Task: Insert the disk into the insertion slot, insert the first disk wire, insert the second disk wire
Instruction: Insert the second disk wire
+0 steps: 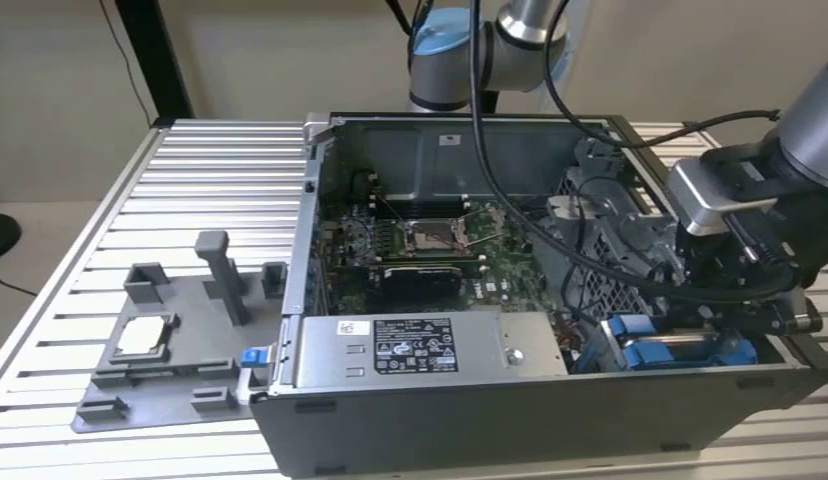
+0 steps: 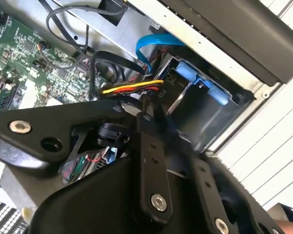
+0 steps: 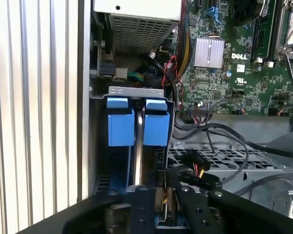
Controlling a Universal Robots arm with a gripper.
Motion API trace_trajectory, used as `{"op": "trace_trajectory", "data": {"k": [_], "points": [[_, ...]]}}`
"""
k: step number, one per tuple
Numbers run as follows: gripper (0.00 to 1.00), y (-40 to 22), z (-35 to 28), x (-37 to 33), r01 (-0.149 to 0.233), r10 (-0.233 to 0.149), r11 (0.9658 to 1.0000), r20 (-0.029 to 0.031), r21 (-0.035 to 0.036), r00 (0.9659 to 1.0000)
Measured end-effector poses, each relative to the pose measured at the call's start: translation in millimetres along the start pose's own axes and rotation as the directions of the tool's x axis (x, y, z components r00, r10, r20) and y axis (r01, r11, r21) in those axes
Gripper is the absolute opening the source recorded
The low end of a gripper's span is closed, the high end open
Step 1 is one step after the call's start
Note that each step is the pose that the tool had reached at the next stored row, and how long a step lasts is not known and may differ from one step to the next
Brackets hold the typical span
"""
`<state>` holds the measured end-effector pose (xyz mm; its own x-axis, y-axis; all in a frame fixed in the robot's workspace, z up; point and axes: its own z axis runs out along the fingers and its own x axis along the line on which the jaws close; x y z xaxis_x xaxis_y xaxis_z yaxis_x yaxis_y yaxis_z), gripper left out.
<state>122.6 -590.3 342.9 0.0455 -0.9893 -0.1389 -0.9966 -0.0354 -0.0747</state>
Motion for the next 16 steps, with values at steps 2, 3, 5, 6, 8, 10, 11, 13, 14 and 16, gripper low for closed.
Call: {"op": "trace_trajectory", "data": {"k": [2,3,5,6,8,10,11,13,14,16], "points": [[1.00,-0.5,-6.9,-1.0,0.000,0.000,1.0000,0.0013,0.0000,1.0000],[1.00,-0.7,-10.3,-1.4,0.000,0.000,1.0000,0.0022,0.0000,1.0000],[1.00,-1.3,-17.1,-2.4,-0.001,0.001,1.0000,0.0044,0.0001,1.0000],[1.00,-1.5,-20.4,-2.8,-0.001,0.001,1.0000,0.0058,0.0003,1.0000],[1.00,-2.1,-27.1,-3.8,-0.002,0.002,1.0000,0.0073,0.0002,1.0000],[1.00,-2.5,-33.8,-4.7,-0.003,0.003,1.0000,0.0086,-0.0002,1.0000],[1.00,-2.7,-36.5,-5.1,-0.003,0.003,1.0000,0.0095,-0.0008,1.0000],[1.00,-2.9,-38.2,-5.3,-0.003,0.003,1.0000,0.0100,-0.0011,0.9999],[1.00,-2.8,-38.2,-5.3,-0.003,0.003,1.0000,0.0101,-0.0012,0.9999],[1.00,-2.9,-38.3,-5.3,-0.003,0.003,1.0000,0.0100,-0.0012,0.9999]]}}
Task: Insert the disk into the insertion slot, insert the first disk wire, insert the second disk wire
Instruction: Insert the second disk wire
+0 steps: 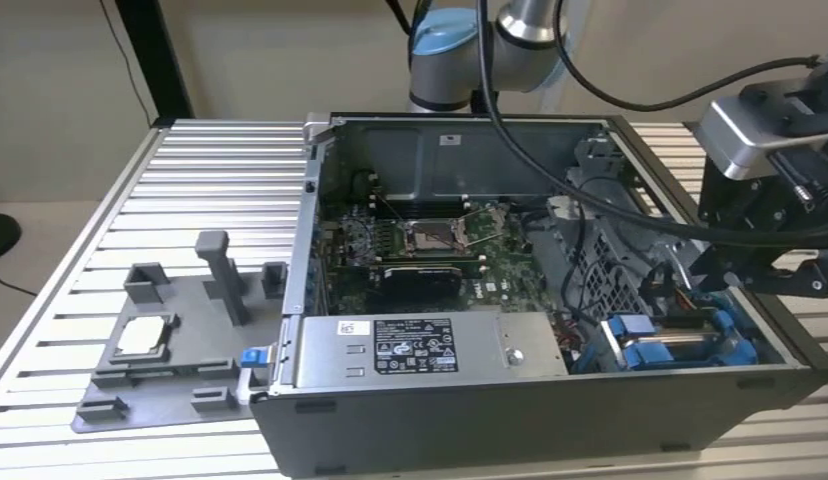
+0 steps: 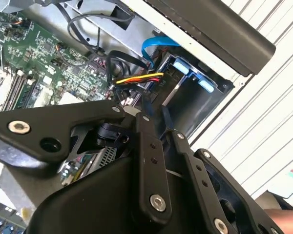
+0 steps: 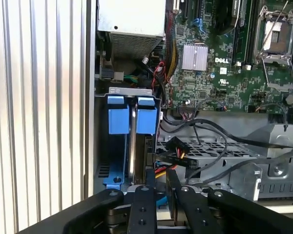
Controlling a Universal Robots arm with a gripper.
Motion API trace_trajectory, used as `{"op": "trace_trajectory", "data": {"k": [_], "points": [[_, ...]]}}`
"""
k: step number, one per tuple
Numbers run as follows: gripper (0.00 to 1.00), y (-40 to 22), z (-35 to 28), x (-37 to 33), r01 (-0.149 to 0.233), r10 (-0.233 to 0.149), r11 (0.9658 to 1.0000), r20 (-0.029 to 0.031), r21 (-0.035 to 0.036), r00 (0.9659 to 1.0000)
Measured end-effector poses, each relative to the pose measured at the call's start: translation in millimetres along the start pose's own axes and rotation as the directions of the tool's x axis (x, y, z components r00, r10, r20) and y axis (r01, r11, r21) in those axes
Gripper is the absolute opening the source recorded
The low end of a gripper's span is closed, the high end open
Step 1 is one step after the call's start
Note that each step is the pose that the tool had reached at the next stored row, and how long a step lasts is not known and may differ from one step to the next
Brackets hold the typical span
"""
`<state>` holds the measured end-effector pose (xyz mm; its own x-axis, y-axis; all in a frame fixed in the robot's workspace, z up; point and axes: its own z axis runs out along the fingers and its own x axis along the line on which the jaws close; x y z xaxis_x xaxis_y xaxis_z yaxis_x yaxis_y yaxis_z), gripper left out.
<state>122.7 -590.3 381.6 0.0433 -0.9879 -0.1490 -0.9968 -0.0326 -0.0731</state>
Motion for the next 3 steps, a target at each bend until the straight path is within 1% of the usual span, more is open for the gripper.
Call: {"op": "trace_trajectory", "data": {"k": [3], "points": [[1.00,0.0,0.0,0.0,0.000,0.000,1.0000,0.0000,0.0000,1.0000]]}}
